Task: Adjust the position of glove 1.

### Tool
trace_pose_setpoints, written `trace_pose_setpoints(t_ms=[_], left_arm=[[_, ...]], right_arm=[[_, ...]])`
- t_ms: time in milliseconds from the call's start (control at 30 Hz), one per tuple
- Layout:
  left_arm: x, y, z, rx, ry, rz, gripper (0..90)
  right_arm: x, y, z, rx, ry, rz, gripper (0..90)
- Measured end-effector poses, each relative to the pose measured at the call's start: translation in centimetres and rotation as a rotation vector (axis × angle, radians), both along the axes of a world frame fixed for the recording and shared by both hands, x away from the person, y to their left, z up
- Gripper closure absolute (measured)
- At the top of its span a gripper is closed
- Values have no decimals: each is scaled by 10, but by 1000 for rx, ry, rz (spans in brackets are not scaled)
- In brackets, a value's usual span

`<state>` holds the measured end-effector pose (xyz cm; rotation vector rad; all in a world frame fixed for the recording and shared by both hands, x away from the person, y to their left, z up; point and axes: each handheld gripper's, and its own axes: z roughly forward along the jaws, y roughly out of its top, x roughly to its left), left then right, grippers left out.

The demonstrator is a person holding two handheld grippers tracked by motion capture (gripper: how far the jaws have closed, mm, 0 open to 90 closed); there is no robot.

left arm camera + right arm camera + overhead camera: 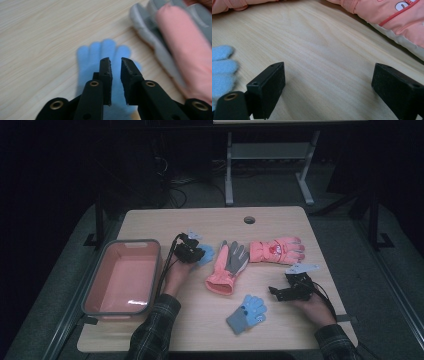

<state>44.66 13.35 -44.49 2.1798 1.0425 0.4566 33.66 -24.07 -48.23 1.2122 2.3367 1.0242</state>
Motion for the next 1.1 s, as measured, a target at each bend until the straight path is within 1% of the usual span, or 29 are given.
trace_pose_setpoints(t_ms=[33, 100, 200, 233, 400, 433, 500, 533, 567, 600, 667, 800, 867, 933, 1033, 1067, 1100], left_arm=[[1, 3, -2, -4, 5, 3, 750], [2, 4, -5, 19, 4, 19, 718], [4, 7, -8, 34, 10, 17, 689], [5, 7, -10, 36, 18, 18, 679], [5, 9, -15, 32, 29, 13, 694], [5, 7, -17, 35, 38, 12, 707], [5, 6, -17, 42, 38, 8, 752], [5, 7, -18, 30, 44, 7, 774], [5, 7, -18, 30, 44, 7, 800], [6, 9, -18, 18, 51, 0, 831], [6, 10, -18, -4, 57, 2, 859], [5, 11, -15, -19, 68, 5, 877], [4, 12, -12, -44, 82, 13, 881], [2, 12, -9, -57, 85, 13, 885], [1, 12, -5, -63, 80, 10, 886], [0, 13, -2, -73, 84, 17, 886], [-1, 13, -1, -72, 80, 19, 887]], right_arm=[[0, 0, 0, 0, 1, -1, 111], [0, 0, 0, 0, 2, -2, 111], [0, 0, 0, 0, 2, -2, 111], [0, 0, 0, -1, -3, 2, 111], [0, 0, 0, 1, -3, 1, 111], [0, 0, 0, 1, 1, -1, 111], [0, 0, 0, 1, 0, -2, 111], [0, 1, 0, 1, 0, -2, 111], [0, 1, 0, 1, 0, -2, 111], [0, 1, 0, 0, 0, -2, 111], [0, 1, 0, 1, 0, -3, 111], [0, 1, 0, 1, 0, -4, 112], [0, 1, 0, 0, -1, -4, 112], [0, 1, 0, 0, 0, -5, 112], [0, 1, 0, 1, 0, -5, 112], [0, 1, 0, 0, 0, -5, 112], [0, 1, 0, 1, 0, -5, 112]])
